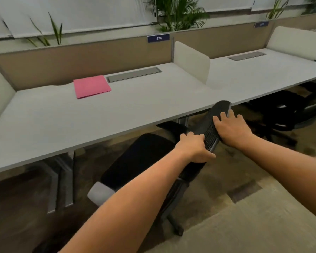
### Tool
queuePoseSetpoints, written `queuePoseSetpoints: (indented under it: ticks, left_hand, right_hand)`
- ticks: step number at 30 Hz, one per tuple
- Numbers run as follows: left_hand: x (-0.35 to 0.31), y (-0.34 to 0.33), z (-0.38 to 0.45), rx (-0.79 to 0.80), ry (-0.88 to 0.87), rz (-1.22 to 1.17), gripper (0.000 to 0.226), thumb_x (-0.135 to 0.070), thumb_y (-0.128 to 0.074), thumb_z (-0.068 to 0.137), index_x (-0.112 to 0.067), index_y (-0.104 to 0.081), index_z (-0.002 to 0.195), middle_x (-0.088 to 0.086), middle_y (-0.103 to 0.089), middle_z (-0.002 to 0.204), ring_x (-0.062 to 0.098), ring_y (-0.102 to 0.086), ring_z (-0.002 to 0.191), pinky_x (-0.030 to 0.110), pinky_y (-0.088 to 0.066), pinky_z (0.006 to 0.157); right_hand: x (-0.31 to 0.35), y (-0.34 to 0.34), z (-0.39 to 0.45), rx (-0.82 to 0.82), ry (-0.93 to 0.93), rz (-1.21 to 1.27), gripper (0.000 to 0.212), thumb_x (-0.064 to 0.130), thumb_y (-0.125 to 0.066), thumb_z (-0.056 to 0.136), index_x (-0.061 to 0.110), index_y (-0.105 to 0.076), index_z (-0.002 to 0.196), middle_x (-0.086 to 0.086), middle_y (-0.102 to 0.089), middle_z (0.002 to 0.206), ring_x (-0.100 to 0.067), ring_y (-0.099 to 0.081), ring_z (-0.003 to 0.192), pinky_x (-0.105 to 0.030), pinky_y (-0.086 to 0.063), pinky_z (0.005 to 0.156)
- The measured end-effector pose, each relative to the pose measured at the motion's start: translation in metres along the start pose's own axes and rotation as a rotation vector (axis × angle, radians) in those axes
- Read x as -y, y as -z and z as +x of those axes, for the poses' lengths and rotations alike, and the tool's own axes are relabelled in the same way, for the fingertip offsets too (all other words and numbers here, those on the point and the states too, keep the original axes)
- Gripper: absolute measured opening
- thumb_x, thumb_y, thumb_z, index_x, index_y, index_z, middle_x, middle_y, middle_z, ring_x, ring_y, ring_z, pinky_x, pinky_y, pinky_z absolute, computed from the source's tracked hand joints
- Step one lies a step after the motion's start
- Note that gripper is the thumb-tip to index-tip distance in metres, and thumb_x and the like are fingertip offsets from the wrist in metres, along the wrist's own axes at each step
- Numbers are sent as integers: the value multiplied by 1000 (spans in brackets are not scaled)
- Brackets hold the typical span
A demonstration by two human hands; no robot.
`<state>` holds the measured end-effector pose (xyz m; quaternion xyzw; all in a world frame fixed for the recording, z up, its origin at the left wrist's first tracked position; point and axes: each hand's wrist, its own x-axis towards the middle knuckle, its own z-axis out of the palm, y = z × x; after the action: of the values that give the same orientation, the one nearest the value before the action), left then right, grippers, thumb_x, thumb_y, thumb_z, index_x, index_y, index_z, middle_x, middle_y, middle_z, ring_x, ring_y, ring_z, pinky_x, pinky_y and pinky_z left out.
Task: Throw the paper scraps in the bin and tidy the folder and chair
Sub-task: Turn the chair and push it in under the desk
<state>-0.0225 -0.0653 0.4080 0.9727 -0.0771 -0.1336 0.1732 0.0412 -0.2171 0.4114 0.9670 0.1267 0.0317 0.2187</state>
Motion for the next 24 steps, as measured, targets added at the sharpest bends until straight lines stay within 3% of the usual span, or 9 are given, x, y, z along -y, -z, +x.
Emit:
queuePoseSetpoints:
  ticks: [5,9,14,19,24]
  left_hand:
    - [65,39,-37,-19,94,-47,57,-43,-69,73,-21,-61,125,1,-68,106,20,-63,91,37,-55,82]
    - [113,62,-62,-28,155,30,47,-38,-67,74,-20,-66,118,0,-68,103,21,-62,92,33,-47,68]
    - [170,83,-87,-83,270,151,47,-28,-66,80,-14,-62,125,7,-65,119,26,-61,105,37,-53,84]
    - [224,101,-108,-128,350,205,35,-26,-68,81,-15,-69,115,6,-69,108,24,-62,95,36,-53,82]
    - [268,109,-126,-221,365,200,44,-30,-65,89,-20,-60,131,9,-63,129,29,-58,114,41,-45,96]
  right_hand:
    - [62,32,14,-40,40,38,36,16,-51,94,2,-53,126,-30,-57,126,-49,-42,128,-54,-49,92]
    - [99,50,19,-102,128,121,32,8,-42,95,1,-54,123,-26,-59,119,-47,-47,119,-53,-53,84]
    - [144,72,19,-126,226,136,33,7,-42,96,1,-51,127,-19,-52,128,-54,-39,127,-59,-48,92]
    - [188,92,22,-146,295,214,32,5,-48,95,2,-49,128,-18,-53,122,-53,-54,109,-62,-50,87]
    - [227,104,31,-161,344,246,35,6,-50,95,3,-47,129,-19,-61,114,-52,-58,108,-61,-48,93]
